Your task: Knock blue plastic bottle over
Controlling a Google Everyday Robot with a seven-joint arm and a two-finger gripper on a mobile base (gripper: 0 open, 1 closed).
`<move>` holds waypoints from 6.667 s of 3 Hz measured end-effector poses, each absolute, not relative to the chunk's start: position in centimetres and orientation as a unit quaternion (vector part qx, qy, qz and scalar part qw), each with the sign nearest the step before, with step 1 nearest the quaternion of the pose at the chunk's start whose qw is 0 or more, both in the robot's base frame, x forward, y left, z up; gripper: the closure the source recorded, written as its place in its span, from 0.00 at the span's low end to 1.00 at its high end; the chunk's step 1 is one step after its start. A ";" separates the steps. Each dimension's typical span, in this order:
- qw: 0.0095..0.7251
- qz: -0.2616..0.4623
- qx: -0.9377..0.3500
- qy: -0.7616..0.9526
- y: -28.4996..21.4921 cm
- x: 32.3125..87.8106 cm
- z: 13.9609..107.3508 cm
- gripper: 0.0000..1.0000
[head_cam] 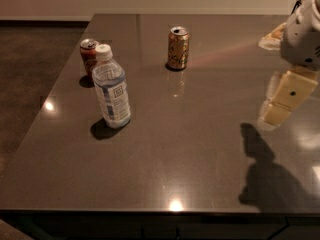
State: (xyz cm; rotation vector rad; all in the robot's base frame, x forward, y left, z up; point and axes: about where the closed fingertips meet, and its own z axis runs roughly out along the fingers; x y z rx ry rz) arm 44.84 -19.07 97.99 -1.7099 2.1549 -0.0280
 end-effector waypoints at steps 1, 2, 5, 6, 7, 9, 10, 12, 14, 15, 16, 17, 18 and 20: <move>0.232 0.033 -0.612 0.755 -14.7 46.1 98.0 0.00; 0.267 0.066 -0.604 0.748 -9.8 46.7 97.8 0.00; 0.349 0.102 -0.517 0.775 1.6 48.7 94.7 0.00; 0.387 0.127 -0.484 0.775 4.2 49.5 94.1 0.00; 0.423 0.145 -0.460 0.767 7.0 49.7 94.1 0.00; 0.448 0.146 -0.450 0.759 11.1 50.7 93.8 0.00; 0.450 0.141 -0.447 0.760 11.7 51.6 93.4 0.15; 0.449 0.136 -0.449 0.760 11.2 52.8 93.9 0.61; 0.398 0.113 -0.487 0.769 5.5 54.5 98.2 1.00; 0.363 0.095 -0.530 0.760 2.9 54.0 99.0 1.00; 0.311 0.044 -0.598 0.737 1.0 52.7 98.6 1.00; 0.260 -0.022 -0.670 0.695 -0.6 51.8 97.7 1.00; 0.226 -0.081 -0.731 0.639 -1.6 51.6 96.7 1.00; 0.140 -0.121 -0.845 0.502 -2.0 51.4 93.7 1.00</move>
Offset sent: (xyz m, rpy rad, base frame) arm 0.0285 0.1527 -0.0106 0.3330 -0.0424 0.0469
